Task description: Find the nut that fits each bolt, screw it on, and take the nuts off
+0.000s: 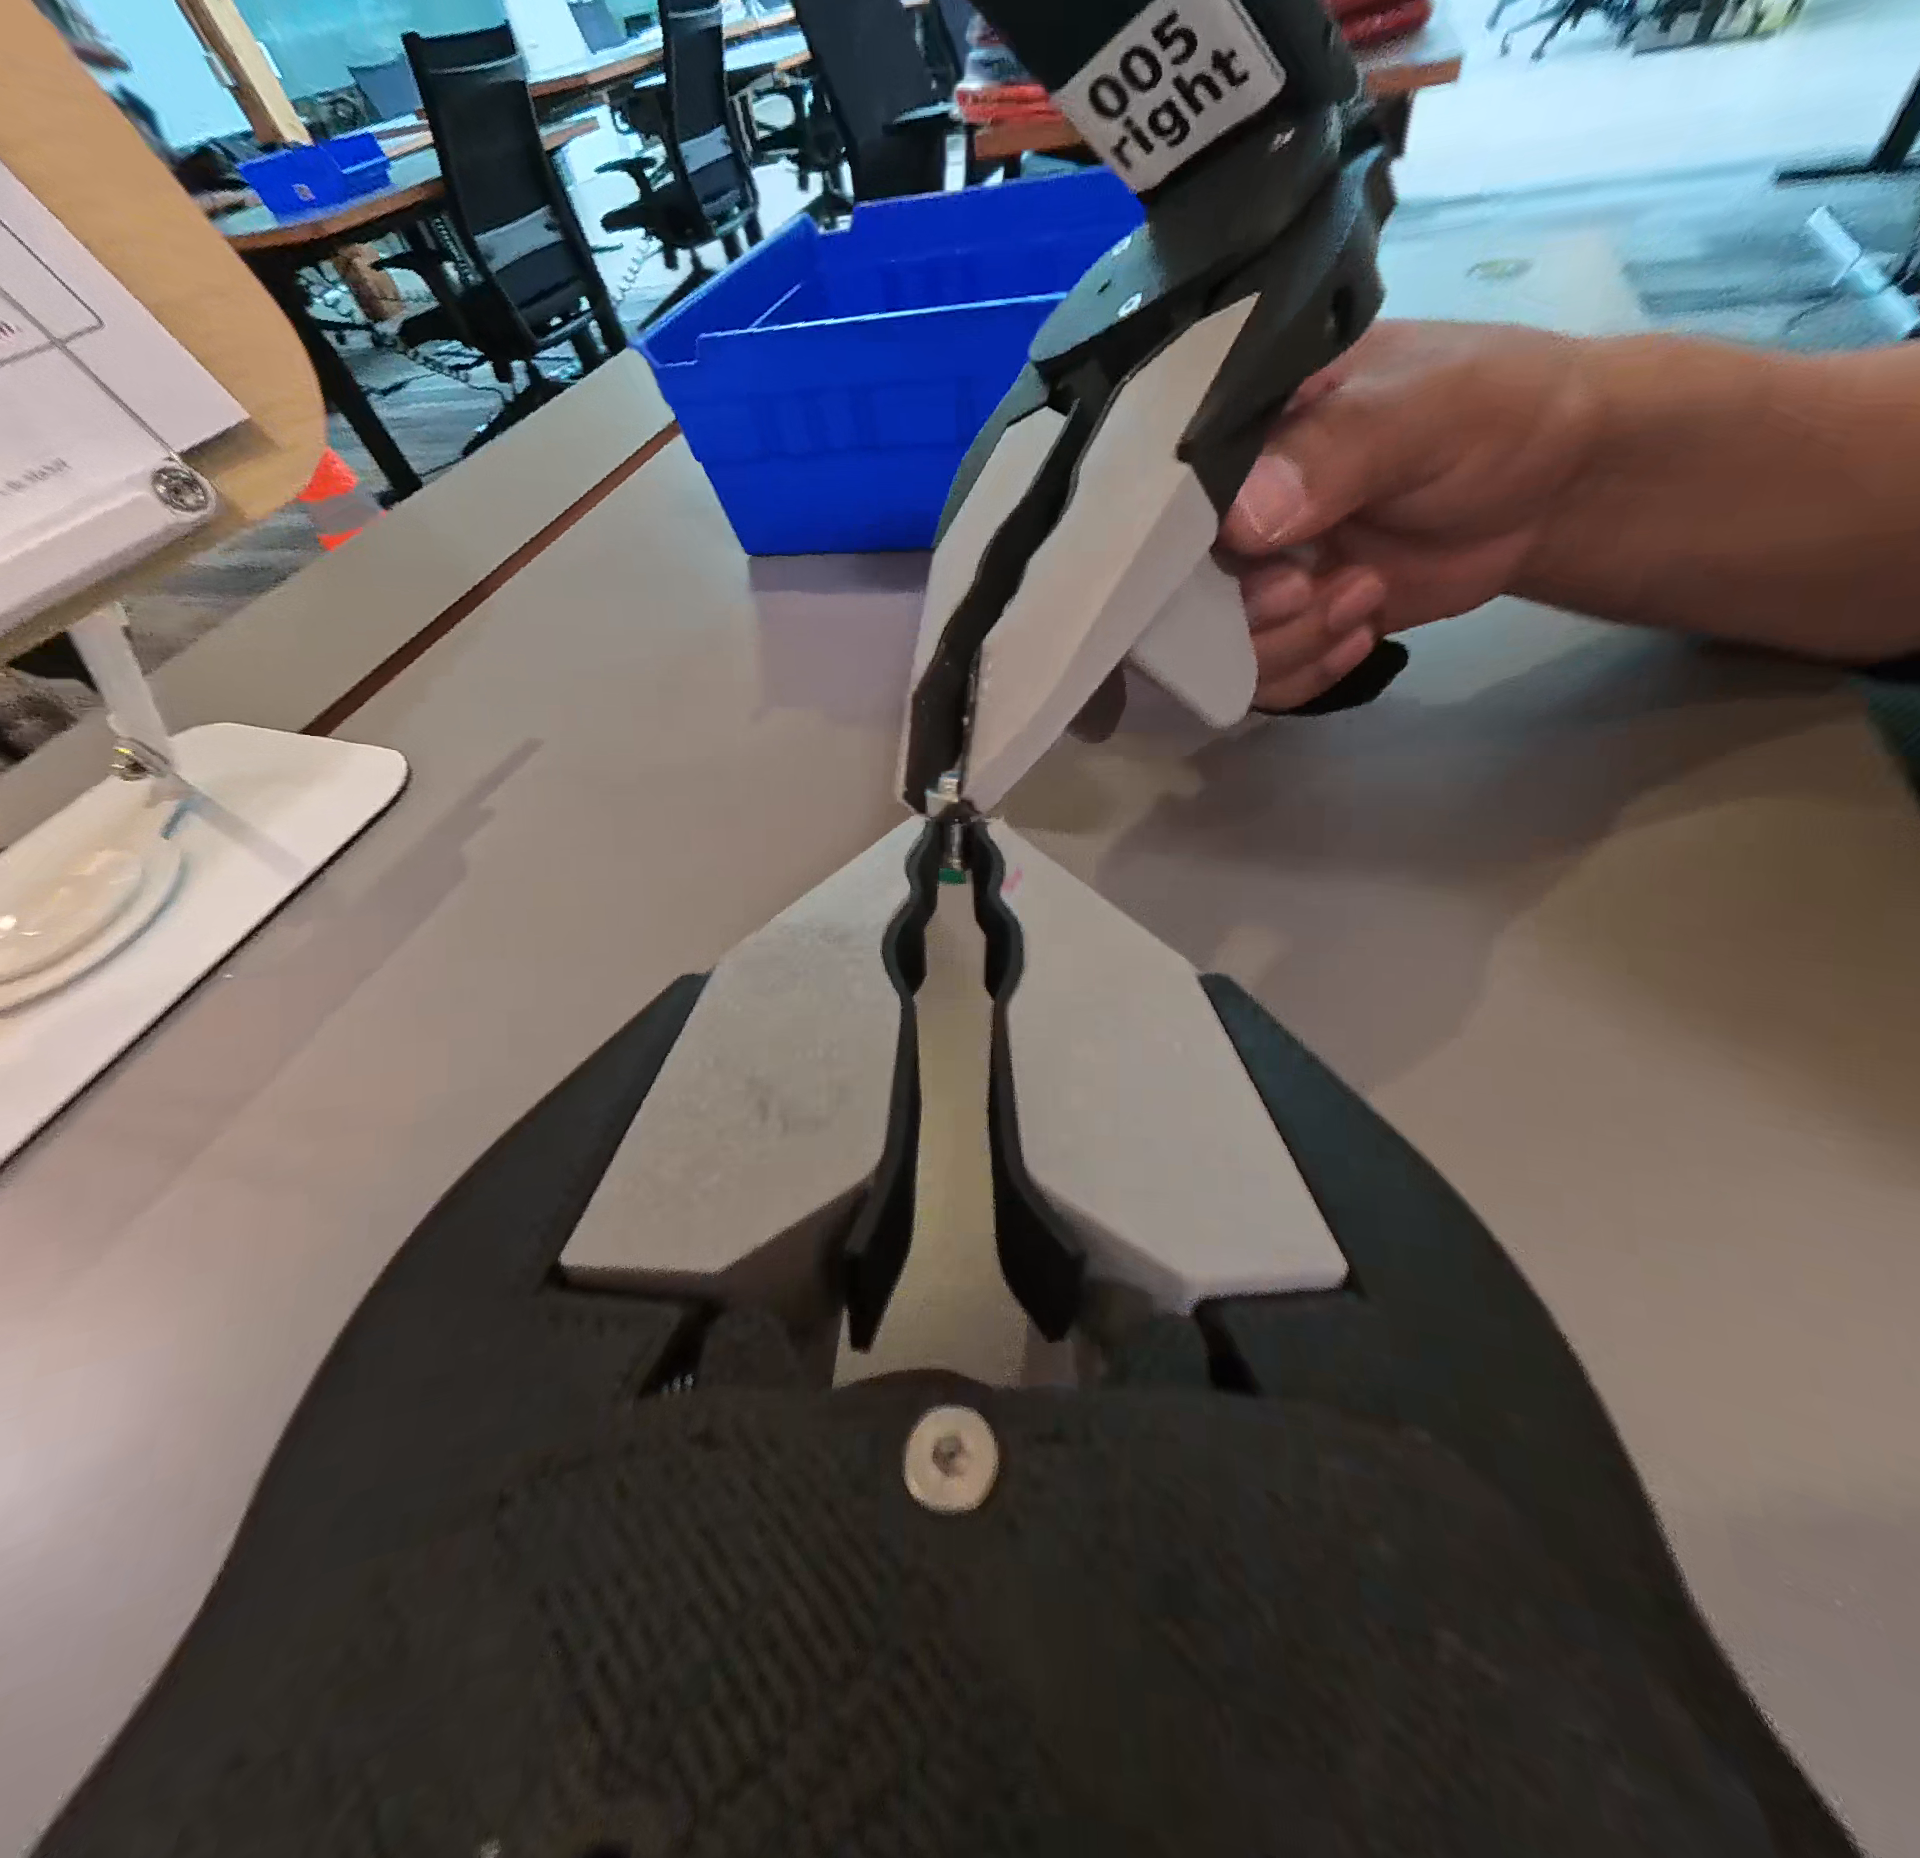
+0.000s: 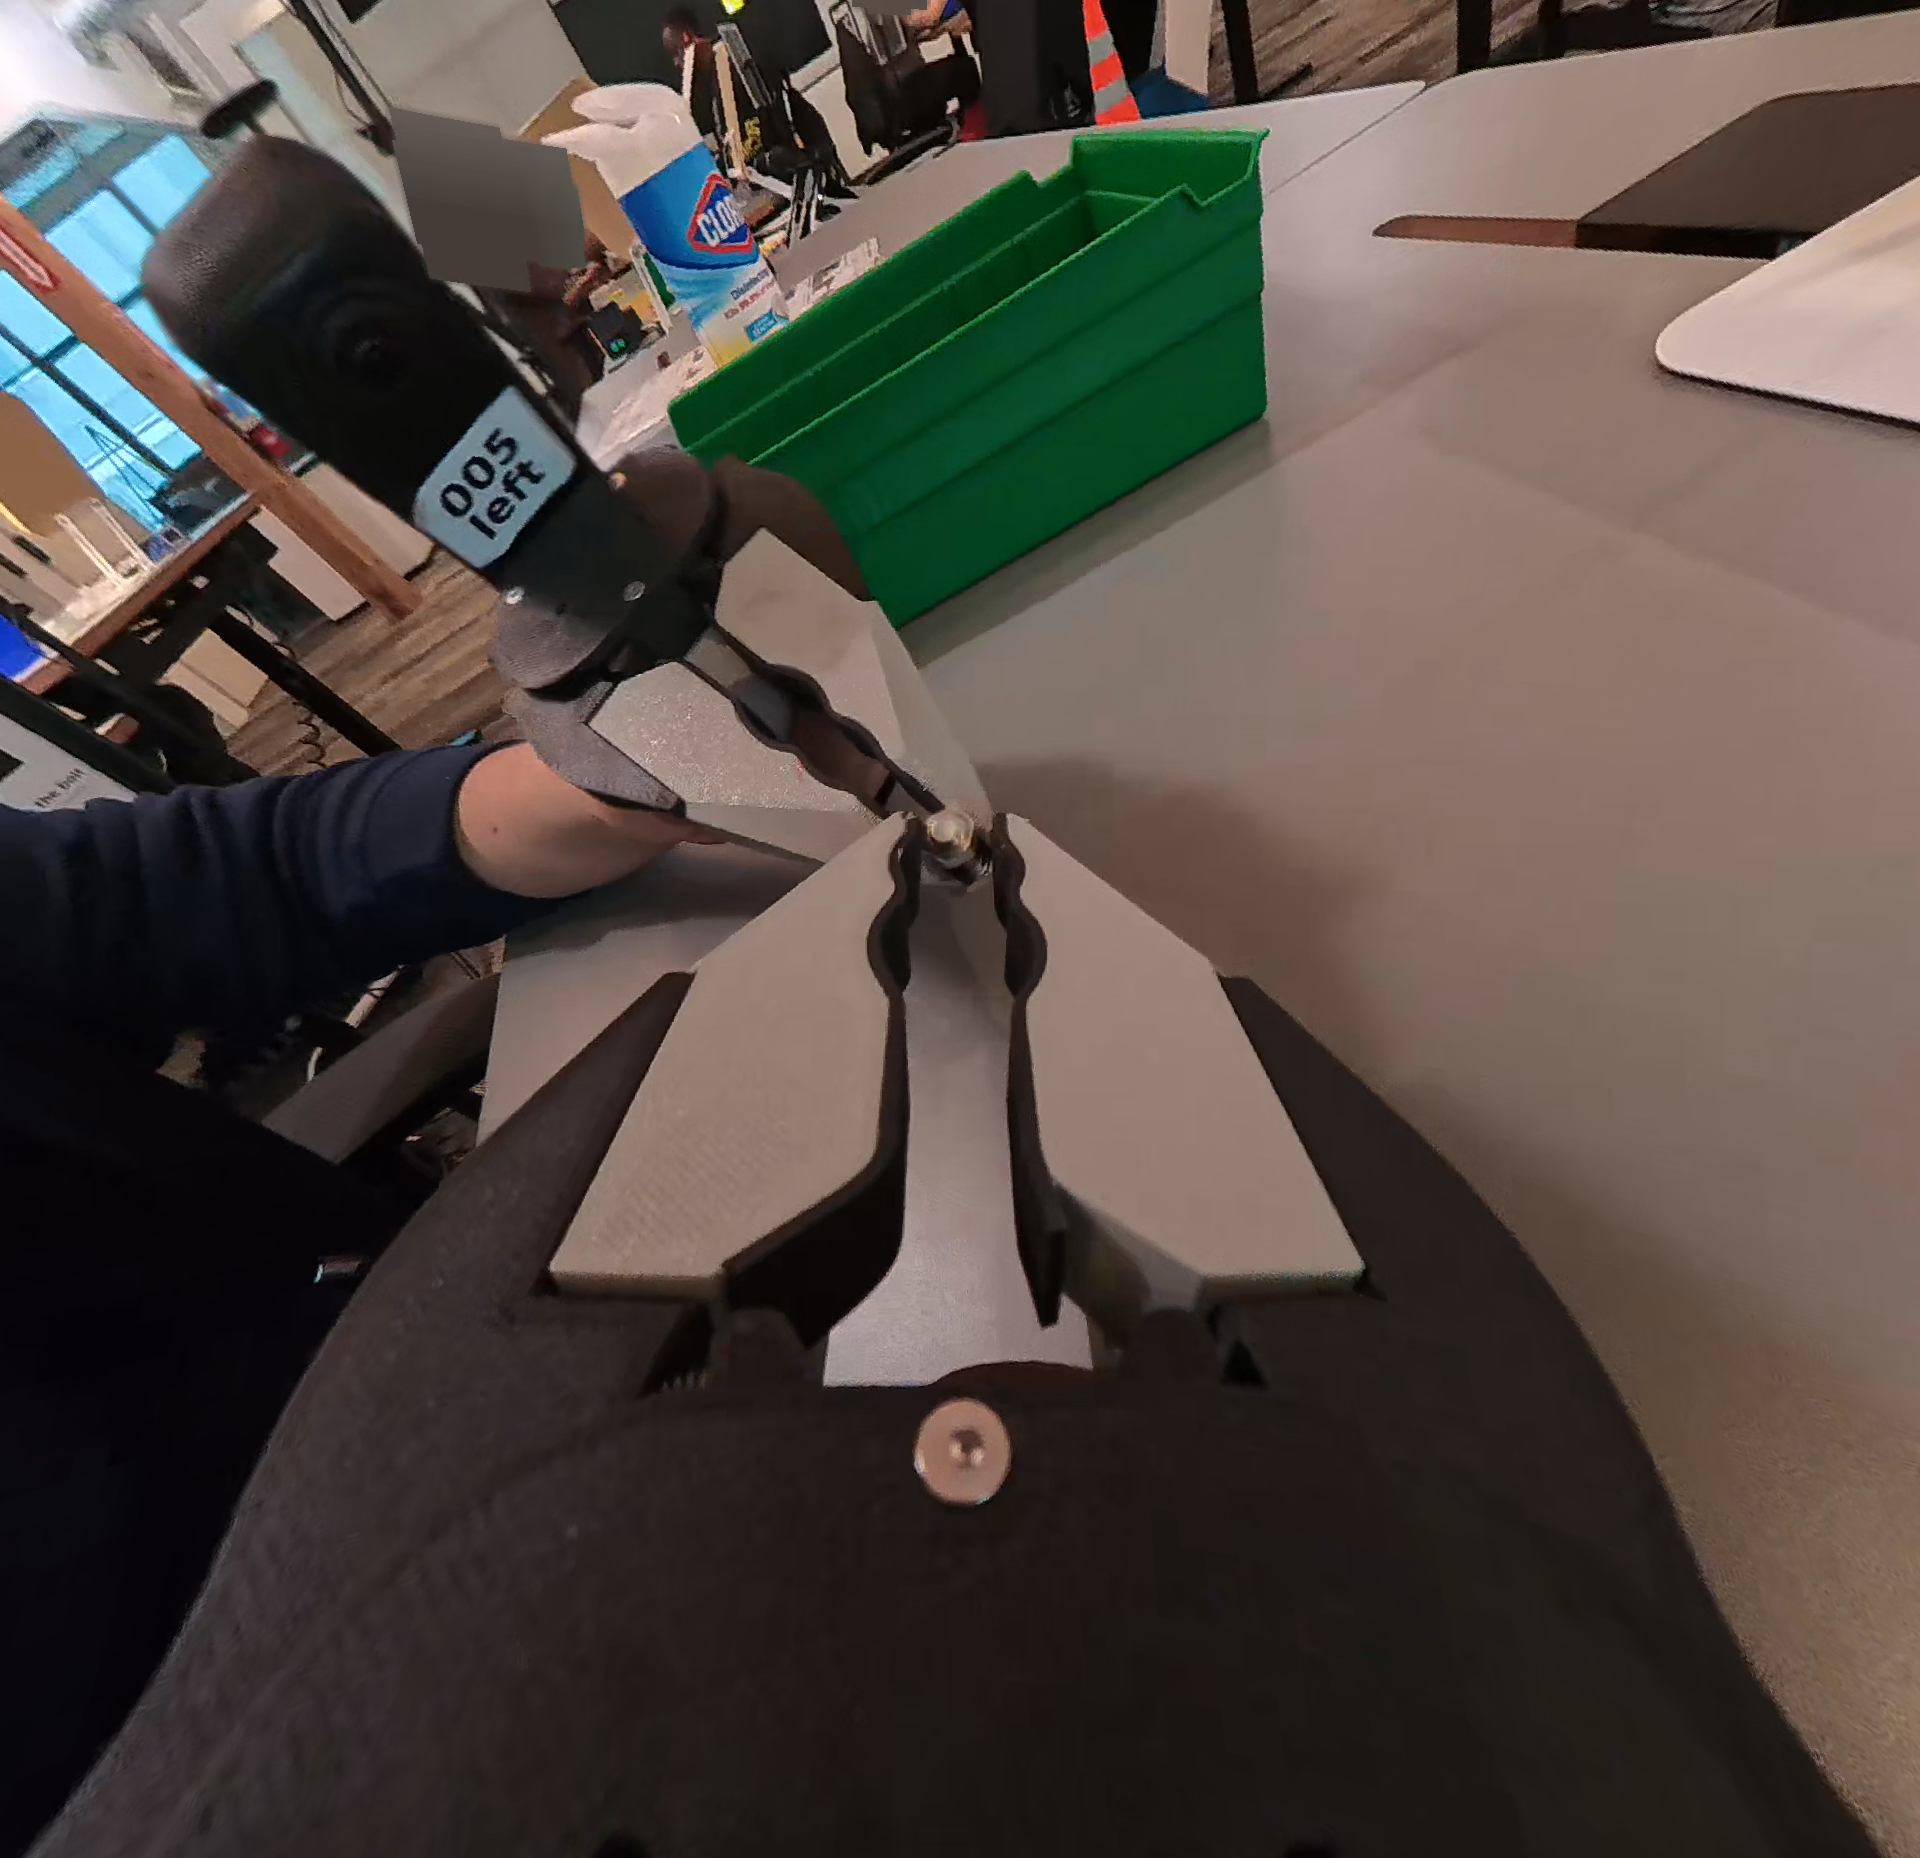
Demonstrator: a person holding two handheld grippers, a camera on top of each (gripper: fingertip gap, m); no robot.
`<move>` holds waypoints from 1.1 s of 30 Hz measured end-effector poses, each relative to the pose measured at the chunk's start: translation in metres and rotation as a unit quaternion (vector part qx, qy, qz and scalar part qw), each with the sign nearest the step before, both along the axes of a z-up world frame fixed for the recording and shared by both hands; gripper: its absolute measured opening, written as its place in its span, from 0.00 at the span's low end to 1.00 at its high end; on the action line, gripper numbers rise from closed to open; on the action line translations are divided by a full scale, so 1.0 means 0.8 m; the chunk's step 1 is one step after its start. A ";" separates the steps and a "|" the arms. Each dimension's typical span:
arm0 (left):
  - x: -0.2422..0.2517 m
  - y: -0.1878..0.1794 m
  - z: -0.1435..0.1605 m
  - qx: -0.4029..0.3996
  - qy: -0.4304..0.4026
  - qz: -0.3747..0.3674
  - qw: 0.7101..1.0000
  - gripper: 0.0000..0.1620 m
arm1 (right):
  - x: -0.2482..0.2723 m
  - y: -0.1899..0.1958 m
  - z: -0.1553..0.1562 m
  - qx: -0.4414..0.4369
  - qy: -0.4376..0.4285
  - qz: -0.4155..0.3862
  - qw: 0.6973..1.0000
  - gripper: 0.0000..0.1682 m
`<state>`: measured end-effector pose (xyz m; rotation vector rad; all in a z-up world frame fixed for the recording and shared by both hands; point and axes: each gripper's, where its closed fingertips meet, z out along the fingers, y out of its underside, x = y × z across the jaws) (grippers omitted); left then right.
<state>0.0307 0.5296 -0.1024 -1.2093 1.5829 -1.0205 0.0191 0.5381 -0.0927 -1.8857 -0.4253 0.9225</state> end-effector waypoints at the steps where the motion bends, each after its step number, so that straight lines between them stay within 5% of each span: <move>1: 0.000 0.000 -0.001 0.011 0.002 0.003 1.000 0.02 | 0.000 0.000 -0.001 0.003 -0.006 -0.001 1.000 0.06; 8: 0.000 0.001 -0.002 0.015 0.003 0.004 1.000 0.02 | 0.001 -0.001 -0.001 -0.001 0.009 -0.001 1.000 0.04; 23: 0.004 0.012 -0.029 0.165 0.065 0.051 0.983 0.02 | 0.004 0.007 -0.032 -0.079 0.036 -0.022 0.996 0.05; 33: 0.003 0.009 -0.020 0.154 0.046 0.046 0.986 0.02 | 0.004 0.004 -0.024 -0.077 0.073 -0.011 0.994 0.05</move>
